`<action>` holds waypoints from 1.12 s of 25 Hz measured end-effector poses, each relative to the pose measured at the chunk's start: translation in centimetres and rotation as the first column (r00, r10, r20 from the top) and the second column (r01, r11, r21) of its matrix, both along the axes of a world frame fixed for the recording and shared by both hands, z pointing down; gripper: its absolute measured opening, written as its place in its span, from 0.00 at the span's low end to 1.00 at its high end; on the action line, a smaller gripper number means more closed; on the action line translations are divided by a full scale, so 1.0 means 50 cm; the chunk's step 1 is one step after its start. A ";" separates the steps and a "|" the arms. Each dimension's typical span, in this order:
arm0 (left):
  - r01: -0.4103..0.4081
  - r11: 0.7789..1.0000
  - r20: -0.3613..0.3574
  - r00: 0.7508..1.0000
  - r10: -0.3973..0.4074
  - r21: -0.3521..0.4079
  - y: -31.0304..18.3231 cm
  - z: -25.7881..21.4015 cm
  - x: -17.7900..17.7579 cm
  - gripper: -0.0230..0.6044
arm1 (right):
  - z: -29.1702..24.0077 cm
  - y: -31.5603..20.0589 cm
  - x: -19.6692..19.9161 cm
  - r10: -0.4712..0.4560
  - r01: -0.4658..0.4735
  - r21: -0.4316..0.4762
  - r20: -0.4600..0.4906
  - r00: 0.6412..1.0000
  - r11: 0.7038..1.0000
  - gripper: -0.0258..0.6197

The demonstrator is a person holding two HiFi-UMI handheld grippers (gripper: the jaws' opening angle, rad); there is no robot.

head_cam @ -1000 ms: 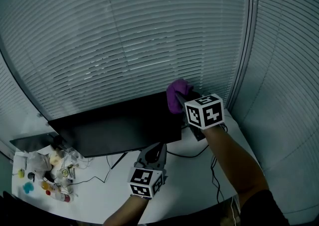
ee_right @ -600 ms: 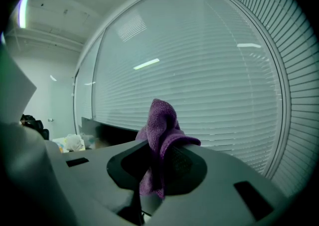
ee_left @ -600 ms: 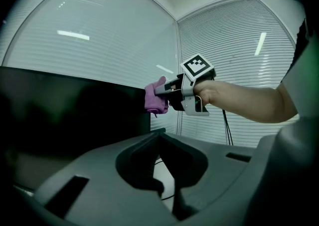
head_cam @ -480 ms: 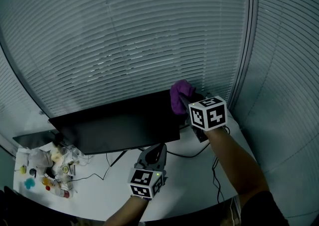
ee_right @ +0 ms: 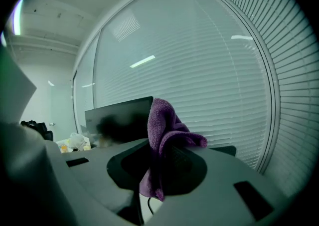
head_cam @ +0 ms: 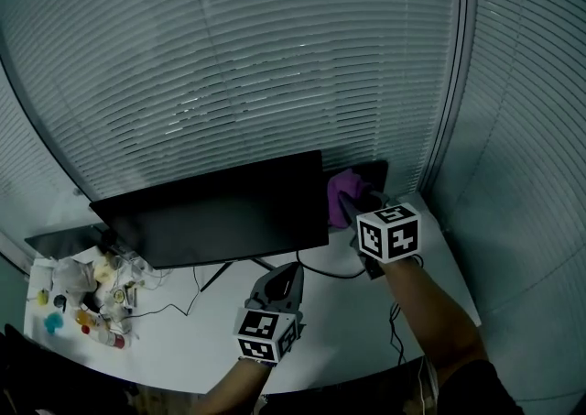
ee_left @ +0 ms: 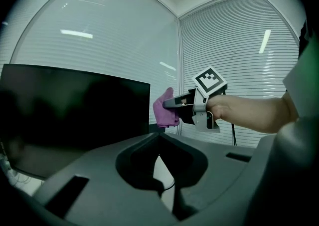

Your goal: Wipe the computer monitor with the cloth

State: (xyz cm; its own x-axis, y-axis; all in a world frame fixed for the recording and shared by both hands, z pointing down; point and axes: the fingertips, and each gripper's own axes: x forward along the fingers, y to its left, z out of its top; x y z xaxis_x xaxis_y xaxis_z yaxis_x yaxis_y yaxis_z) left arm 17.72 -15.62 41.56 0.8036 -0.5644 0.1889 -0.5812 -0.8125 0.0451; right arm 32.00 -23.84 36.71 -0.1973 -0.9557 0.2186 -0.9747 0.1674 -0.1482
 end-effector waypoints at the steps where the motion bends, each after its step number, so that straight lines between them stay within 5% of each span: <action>1: 0.008 1.000 0.003 1.000 -0.008 -0.005 0.001 0.002 -0.008 0.05 | 0.008 0.006 -0.006 -0.004 0.004 0.000 0.006 1.000 1.000 0.15; 14: 0.082 0.995 0.018 0.996 -0.082 -0.049 0.049 0.047 -0.146 0.05 | 0.081 0.130 -0.148 -0.031 0.031 0.035 0.007 0.999 0.999 0.15; 28: 0.165 0.980 0.036 0.986 -0.162 -0.110 0.146 0.099 -0.440 0.05 | 0.185 0.298 -0.424 -0.030 0.032 -0.045 0.060 0.998 0.998 0.15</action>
State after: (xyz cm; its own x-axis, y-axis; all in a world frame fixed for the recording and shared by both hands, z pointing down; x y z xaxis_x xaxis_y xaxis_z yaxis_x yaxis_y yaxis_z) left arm -4.27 -8.32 46.52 0.6960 -0.6617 0.2788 -0.7080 -0.6972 0.1129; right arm 10.80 -8.96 45.94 -0.2406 -0.9381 0.2489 -0.9584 0.1891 -0.2139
